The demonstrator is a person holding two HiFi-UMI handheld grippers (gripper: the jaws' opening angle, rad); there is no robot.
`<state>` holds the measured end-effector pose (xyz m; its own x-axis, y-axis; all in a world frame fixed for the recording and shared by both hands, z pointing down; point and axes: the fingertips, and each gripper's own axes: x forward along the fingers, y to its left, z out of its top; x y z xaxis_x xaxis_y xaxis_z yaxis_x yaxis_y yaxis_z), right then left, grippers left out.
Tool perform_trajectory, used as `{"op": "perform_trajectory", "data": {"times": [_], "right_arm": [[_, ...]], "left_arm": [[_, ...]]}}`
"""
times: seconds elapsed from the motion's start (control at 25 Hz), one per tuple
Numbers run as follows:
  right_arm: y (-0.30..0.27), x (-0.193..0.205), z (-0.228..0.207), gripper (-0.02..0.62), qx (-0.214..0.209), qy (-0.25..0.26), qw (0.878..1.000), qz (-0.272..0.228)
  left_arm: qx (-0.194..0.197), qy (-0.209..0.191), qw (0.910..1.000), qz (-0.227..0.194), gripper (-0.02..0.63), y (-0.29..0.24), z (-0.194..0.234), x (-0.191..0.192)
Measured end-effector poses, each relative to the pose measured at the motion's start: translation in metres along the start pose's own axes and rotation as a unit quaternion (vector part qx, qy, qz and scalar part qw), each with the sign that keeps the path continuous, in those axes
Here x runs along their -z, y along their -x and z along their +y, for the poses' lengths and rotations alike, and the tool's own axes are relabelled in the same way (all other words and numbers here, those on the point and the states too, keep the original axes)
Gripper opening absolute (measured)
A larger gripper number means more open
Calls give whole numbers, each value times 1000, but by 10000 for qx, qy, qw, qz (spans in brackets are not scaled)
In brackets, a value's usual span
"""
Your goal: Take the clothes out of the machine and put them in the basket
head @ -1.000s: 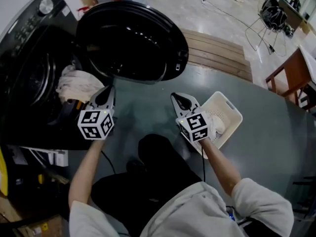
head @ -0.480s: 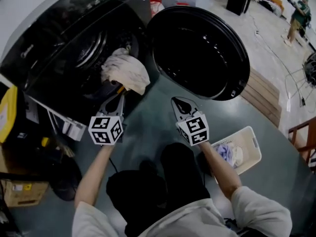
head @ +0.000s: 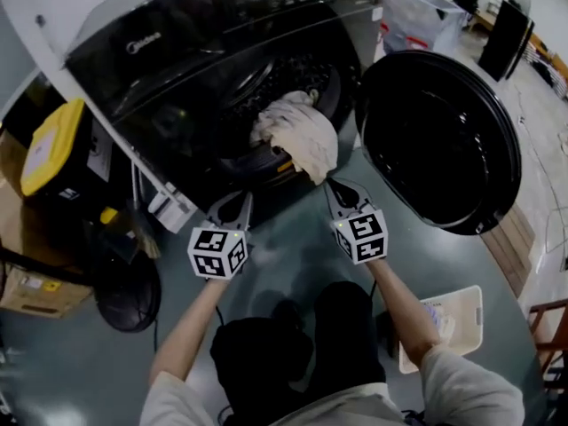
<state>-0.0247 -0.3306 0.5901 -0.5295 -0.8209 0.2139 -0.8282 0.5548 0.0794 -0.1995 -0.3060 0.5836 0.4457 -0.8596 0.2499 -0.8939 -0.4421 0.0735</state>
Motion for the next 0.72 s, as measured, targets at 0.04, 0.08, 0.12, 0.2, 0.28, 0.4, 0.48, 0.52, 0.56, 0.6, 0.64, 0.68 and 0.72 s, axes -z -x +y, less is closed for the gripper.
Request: {"op": "perform_trajectory", "data": {"times": [0.04,0.08,0.12,0.2,0.28,0.4,0.48,0.52,0.56,0.6,0.64,0.68,0.72], "right_arm": [[-8,0,2,25,-5,19,10000,19],[-17,-1,3,25,-6,35,10000,32],[-25,-1,5,25,-10,52,10000,39],[-40,-2,9,25,-27,108,9999,55],[-52,0,10,25,-58,183,9998,92],[-67,3,9,40,-136,213,9996,151],[-76,7,6,152,-214,210,9994,200],[-81,10,5,187,-252,217,9991,248],[-87,13,4,248,-284,230,9989,302],[-92,15,3,274,-291,251,9987,341],[-97,17,1,316,-261,280,9986,354],[-103,18,-3,347,-190,307,9987,346],[-108,17,-8,371,-94,322,9989,327]], "left_arm": [[-34,29,10000,18,20,3,5,3],[-63,55,10000,32,20,5,11,5],[-85,71,9999,40,20,7,16,7],[-111,79,9999,44,20,8,24,8],[-119,87,9999,31,20,7,29,9],[-104,132,9999,-6,20,2,35,9],[-52,175,9998,-2,20,-3,35,11],[-22,191,9998,6,20,-6,35,13],[3,198,9998,14,20,-8,34,14],[23,197,9998,21,20,-10,34,15],[38,192,9998,28,20,-12,34,16],[51,186,9998,33,20,-13,34,17],[64,182,9998,36,20,-14,34,17]]}}
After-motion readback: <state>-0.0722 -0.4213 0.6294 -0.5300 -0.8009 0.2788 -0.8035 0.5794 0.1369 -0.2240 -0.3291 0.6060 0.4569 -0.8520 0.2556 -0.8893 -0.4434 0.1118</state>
